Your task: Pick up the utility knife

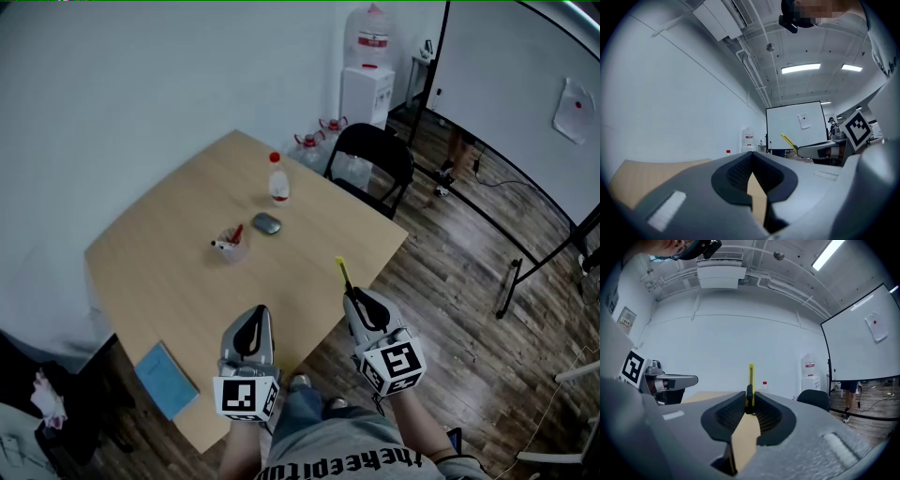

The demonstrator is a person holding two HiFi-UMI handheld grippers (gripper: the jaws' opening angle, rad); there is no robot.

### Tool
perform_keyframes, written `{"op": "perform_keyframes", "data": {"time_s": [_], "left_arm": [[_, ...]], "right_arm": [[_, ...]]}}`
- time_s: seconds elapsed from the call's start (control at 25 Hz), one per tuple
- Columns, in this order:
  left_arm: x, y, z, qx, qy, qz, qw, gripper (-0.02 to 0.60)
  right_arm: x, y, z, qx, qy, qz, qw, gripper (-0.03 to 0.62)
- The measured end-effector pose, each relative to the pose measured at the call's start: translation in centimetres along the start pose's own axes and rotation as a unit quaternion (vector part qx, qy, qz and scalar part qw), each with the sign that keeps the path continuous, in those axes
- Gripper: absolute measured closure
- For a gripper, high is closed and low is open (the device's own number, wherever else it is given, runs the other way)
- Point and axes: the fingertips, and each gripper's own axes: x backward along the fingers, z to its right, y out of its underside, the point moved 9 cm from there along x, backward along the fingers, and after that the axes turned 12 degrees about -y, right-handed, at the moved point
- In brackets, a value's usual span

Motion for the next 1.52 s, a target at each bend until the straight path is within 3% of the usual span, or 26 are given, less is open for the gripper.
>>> {"op": "perform_keyframes", "data": {"time_s": [0.52,1.52], "left_arm": [[0.8,0.4,0.8,0.000,-0.011,0.006,0.9999,0.561],[0.2,-0.4,1.0,-0.006,-0.022,0.011,0.9997,0.561]], "right_arm": [[1.4,-0.4,0.2,0.007,-0.005,0.037,0.999,0.533],[1.1,-1.0,1.0,0.020,-0.015,0.051,0.998,0.533]]}}
